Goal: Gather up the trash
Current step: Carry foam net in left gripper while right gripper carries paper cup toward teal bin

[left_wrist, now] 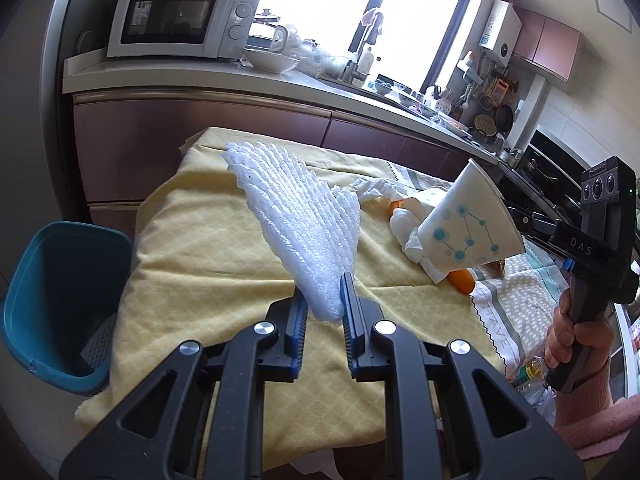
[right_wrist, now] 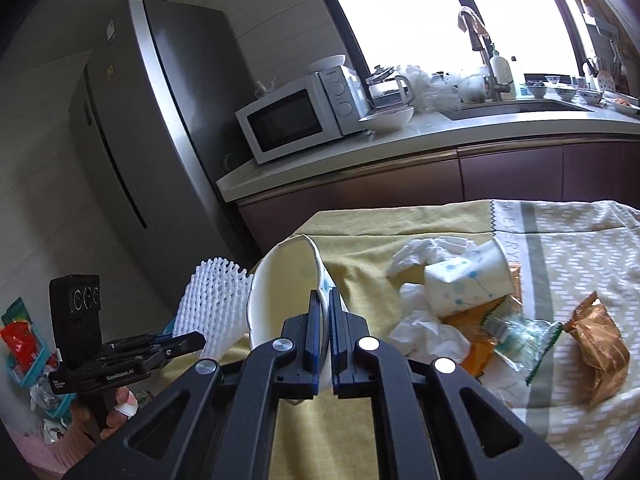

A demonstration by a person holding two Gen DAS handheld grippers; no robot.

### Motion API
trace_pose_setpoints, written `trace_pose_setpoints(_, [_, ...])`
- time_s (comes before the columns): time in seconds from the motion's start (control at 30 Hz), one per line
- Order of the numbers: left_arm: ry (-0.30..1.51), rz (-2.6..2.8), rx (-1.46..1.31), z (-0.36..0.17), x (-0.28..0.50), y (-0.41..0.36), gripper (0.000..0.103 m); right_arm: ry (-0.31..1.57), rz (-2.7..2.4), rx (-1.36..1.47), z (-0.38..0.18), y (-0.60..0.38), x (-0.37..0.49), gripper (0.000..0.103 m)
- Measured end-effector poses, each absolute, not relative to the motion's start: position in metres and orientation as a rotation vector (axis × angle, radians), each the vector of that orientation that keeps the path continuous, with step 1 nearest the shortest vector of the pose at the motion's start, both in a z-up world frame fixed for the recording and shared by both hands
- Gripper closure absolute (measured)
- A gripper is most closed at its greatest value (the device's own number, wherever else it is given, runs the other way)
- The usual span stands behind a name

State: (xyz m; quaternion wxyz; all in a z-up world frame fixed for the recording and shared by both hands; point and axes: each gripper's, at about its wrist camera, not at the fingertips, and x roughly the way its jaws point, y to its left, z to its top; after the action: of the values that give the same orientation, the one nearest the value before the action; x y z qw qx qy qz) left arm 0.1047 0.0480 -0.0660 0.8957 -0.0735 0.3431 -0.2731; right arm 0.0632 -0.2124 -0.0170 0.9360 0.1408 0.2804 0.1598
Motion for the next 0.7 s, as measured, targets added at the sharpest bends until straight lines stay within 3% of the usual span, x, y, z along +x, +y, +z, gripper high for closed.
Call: trace_pose_setpoints(0.7, [0.641,-0.295,-0.235,-0.051,0.09,0.181,0.086,0.645,0.666,0.254,-0.013,-0.092,0.136,0.1])
